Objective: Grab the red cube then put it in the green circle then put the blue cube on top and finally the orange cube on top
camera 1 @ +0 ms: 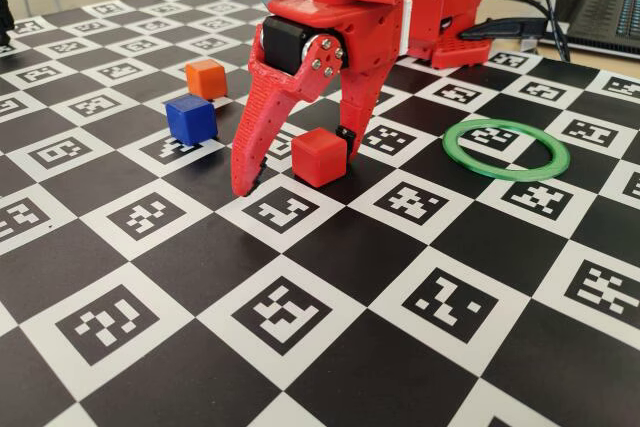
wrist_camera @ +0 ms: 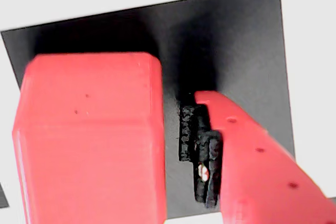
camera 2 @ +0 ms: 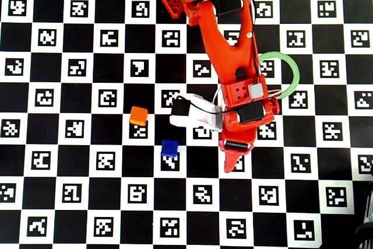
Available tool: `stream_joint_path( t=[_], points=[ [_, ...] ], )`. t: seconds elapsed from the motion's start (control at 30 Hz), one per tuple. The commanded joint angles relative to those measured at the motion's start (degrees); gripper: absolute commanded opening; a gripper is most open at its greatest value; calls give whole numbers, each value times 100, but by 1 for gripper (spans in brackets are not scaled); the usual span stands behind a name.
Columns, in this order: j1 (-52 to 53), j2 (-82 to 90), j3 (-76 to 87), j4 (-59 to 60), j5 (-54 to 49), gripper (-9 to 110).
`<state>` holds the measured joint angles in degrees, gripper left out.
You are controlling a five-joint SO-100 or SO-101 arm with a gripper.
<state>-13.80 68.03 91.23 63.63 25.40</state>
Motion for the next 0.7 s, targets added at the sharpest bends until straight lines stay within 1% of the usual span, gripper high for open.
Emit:
stream_joint_path(
  t=[0.0,0.53,0.67],
  points=[
    [53,158,-378,-53,132,49],
    [62,149,-360,-79,325,48],
    [62,149,-360,-88,316,45]
  ],
)
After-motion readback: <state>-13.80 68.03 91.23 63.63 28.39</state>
